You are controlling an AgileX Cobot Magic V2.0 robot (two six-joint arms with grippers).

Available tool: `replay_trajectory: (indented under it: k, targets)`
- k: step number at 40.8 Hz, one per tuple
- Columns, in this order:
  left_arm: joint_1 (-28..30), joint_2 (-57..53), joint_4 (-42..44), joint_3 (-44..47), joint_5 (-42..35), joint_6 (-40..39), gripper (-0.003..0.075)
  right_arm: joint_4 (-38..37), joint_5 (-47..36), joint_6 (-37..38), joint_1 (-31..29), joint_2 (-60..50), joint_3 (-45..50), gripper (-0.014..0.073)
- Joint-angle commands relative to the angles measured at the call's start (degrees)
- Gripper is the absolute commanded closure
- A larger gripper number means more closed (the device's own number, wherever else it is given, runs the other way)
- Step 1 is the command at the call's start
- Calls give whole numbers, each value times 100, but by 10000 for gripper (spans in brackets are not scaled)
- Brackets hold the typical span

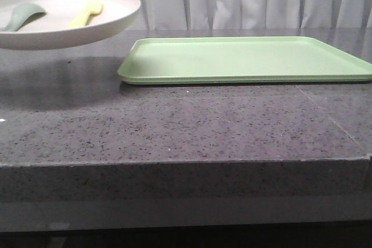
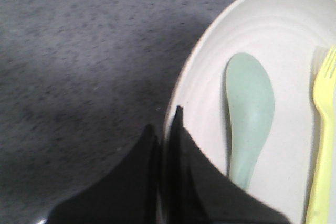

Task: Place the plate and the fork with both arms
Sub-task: 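Grip the plate rim with the left gripper and lift it toward the tray, then lower the plate onto the green tray with the left gripper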

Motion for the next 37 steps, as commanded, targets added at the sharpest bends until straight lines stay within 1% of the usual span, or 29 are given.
replay_trajectory:
  k: [1, 5, 12, 16, 19, 22, 29, 37]
  targets:
    - [-394, 28, -258, -564, -240, -404, 738, -13, -456, -35, -29, 87, -208, 92]
    - [-926, 359, 5, -1031, -264, -796, 736, -13, -456, -35, -29, 87, -208, 92]
    - [-1770, 1063, 269, -1869, -352, -1239, 736, -13, -456, -35, -11, 87, -208, 92]
    - [-2123, 1492, 269, -2289, -398, -1371, 732, -13, -456, -35, -11, 87, -208, 92]
    - [-2365, 1810, 269, -2598, -442, -1445, 711, -13, -456, -35, -11, 87, -208, 92]
    - [-2535, 2085, 269, -2856, -451, -1552, 696, -13, -456, -35, -11, 87, -208, 92]
    - [-2776, 2618, 279, -3276, -466, -1601, 694, -13, -456, -35, -11, 87, -208, 92]
    - [-2955, 2830, 279, -3340, -1078, -1772, 695, -13, -456, -35, -11, 87, -208, 92]
